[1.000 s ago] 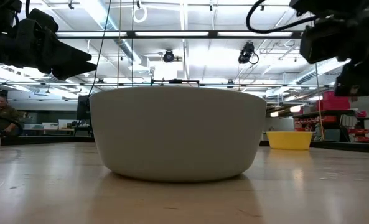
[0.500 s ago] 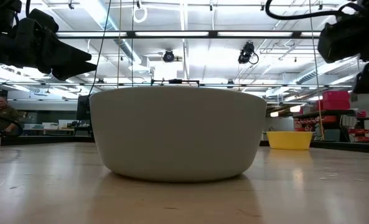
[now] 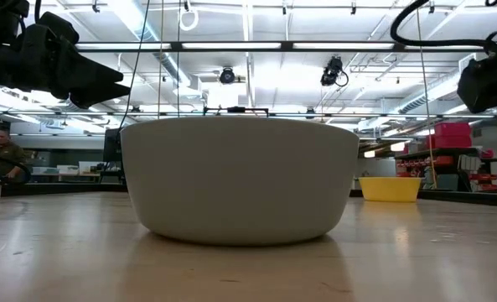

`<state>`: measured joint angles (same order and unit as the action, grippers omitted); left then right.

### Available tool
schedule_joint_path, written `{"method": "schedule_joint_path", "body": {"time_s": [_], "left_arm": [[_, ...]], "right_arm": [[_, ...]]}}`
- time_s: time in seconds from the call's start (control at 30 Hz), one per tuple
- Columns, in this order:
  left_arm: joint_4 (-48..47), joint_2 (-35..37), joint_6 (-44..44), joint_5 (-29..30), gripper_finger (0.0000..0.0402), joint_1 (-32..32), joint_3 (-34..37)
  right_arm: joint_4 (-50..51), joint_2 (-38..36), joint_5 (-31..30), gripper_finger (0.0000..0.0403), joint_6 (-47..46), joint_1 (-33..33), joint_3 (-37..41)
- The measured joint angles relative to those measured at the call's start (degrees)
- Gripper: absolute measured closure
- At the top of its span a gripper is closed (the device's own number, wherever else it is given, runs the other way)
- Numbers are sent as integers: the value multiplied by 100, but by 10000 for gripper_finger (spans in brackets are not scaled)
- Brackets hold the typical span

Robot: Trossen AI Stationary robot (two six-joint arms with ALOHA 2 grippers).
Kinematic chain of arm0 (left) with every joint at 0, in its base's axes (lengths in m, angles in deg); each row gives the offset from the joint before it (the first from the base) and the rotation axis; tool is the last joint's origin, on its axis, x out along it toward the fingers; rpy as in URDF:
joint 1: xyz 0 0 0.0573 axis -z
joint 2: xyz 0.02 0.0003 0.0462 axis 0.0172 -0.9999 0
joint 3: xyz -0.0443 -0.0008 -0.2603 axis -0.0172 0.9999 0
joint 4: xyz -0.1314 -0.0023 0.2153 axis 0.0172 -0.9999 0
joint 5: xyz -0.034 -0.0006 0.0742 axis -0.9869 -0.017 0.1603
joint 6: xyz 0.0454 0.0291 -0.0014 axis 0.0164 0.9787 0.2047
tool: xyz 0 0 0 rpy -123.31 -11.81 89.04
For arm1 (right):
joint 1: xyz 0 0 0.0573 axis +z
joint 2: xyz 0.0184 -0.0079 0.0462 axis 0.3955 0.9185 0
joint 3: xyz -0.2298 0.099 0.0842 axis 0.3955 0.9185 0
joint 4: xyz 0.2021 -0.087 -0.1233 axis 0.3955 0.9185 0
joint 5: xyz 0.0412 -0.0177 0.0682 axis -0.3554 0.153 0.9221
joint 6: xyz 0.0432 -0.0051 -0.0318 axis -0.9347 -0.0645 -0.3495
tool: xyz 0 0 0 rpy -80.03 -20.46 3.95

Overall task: Nest bowls inside each other
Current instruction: Stack the blue bowl on top of the gray bowl

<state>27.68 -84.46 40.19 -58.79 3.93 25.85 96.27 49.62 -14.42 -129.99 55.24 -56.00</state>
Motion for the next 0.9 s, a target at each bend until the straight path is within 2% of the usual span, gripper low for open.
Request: {"method": "schedule_joint_path", "body": {"time_s": [0.17,0.5,0.67,0.9], "left_arm": [[-4,0,-1,0,107,2,0],[-6,0,-1,0,107,2,0],[-6,-2,-3,2,107,2,0],[-6,0,-3,2,107,1,0]], "right_arm": [[-144,0,-76,226,-45,97,0],[-195,0,-389,309,-47,280,0],[-224,100,-546,317,-46,370,0],[-321,603,-498,328,-42,387,0]]}}
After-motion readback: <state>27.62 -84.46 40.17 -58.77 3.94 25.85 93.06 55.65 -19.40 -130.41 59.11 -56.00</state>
